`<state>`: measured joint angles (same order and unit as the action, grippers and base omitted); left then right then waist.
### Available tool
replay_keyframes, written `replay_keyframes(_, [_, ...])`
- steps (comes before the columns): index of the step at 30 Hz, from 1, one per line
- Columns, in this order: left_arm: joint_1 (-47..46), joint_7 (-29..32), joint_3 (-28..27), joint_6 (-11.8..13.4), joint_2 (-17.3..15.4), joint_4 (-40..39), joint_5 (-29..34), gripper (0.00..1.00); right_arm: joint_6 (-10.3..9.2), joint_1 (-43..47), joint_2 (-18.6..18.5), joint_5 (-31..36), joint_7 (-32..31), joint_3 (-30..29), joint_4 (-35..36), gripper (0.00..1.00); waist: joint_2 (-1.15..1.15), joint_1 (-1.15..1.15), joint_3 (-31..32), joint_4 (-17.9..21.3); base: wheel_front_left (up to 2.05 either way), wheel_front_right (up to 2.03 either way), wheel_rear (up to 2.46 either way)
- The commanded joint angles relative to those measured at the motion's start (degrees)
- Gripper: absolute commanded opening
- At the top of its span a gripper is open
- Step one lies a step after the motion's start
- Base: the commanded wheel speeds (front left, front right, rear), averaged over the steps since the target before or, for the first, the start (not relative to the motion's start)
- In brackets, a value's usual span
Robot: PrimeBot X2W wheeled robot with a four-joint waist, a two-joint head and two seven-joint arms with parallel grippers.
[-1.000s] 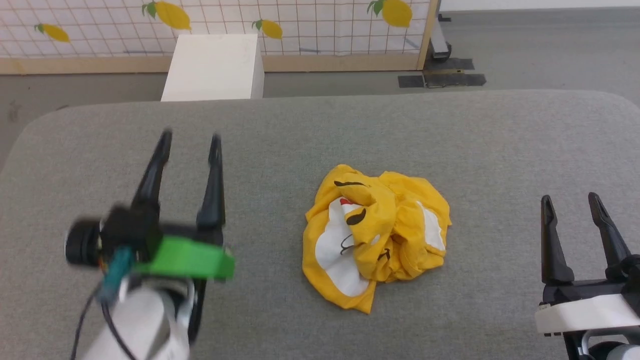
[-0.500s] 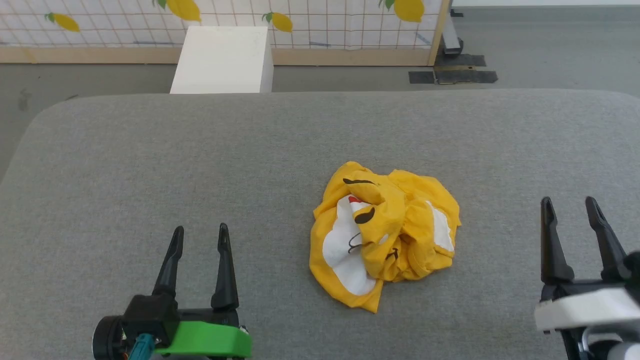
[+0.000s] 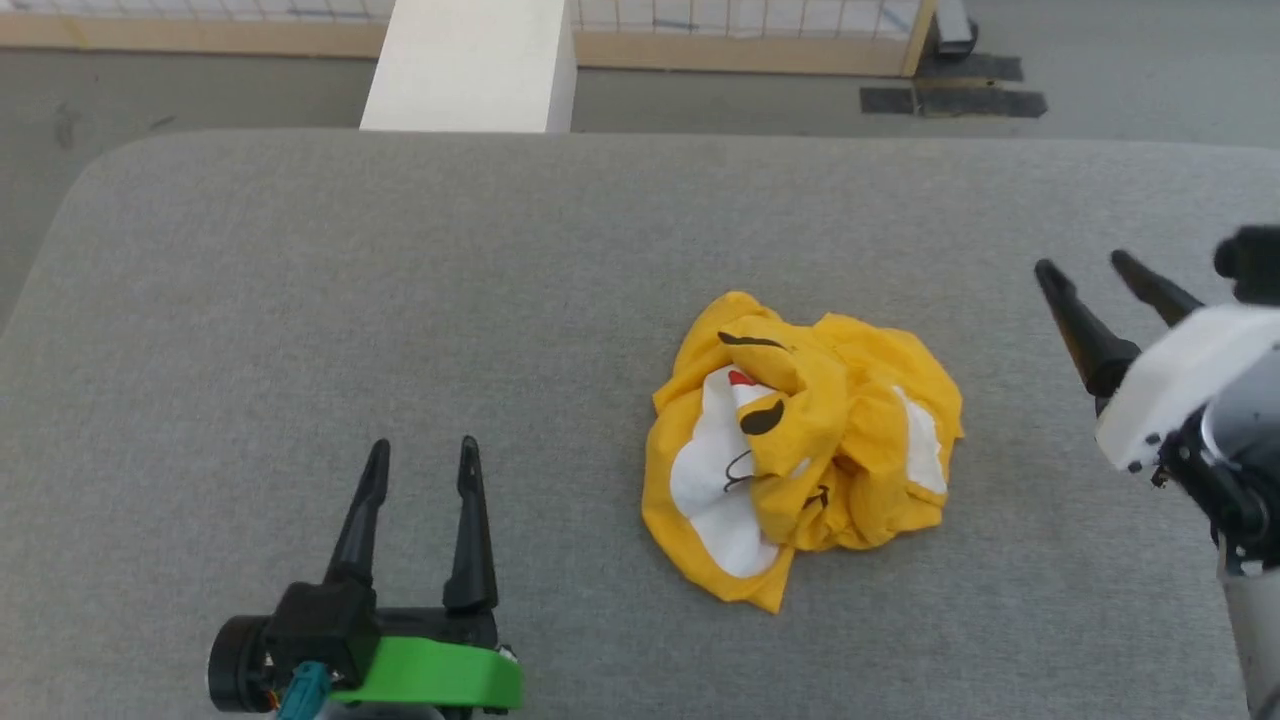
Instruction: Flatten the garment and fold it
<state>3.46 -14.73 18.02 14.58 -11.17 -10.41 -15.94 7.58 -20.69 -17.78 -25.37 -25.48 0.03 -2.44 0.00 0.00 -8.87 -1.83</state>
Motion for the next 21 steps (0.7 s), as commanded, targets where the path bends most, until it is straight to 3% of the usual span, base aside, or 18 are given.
replay_keyframes(1, [-0.7, -0.3, 0.0, -0.6, 0.5, 0.4, 0.6, 1.00, -0.09, -1.8, -0.6, -1.2, -2.9, 0.9, -2.1, 1.00, 0.00, 0.00, -1.6, -1.6, 0.00, 0.00, 0.00])
replay_keyframes(9, [-2.4, -0.3, 0.3, -2.8, 2.7, 1.7, 2.6, 1.00, -0.09, -5.8, -4.0, -2.2, -15.8, 5.0, -13.4, 1.00, 0.00, 0.00, -4.3, -6.1, 0.00, 0.00, 0.00])
replay_keyframes(18, [-2.5, -0.3, -0.1, -4.0, 4.4, 2.6, 3.7, 1.00, -0.09, -7.2, -4.7, 0.6, -16.5, 8.2, -21.9, 1.00, 0.00, 0.00, -5.9, -9.7, 0.00, 0.00, 0.00])
replay_keyframes(19, [-2.6, -0.3, -0.2, -4.1, 4.6, 2.7, 3.8, 1.00, -0.09, -7.4, -4.6, 0.7, -16.5, 8.4, -22.8, 0.89, 0.00, 0.00, -6.0, -9.9, 0.00, 0.00, 0.00])
replay_keyframes(20, [-2.7, -0.3, -0.2, -4.2, 4.7, 2.8, 3.8, 1.00, -0.09, -7.6, -4.5, 0.8, -16.2, 8.7, -23.4, 0.38, 0.00, 0.00, -6.1, -10.0, 0.00, 0.00, 0.00])
replay_keyframes(21, [-2.8, -0.3, -0.3, -4.3, 4.9, 2.9, 4.0, 1.00, -0.09, -7.9, -4.5, 0.9, -15.8, 9.0, -24.0, 0.00, 0.00, 0.00, -6.3, -10.0, 0.00, 0.00, 0.00])
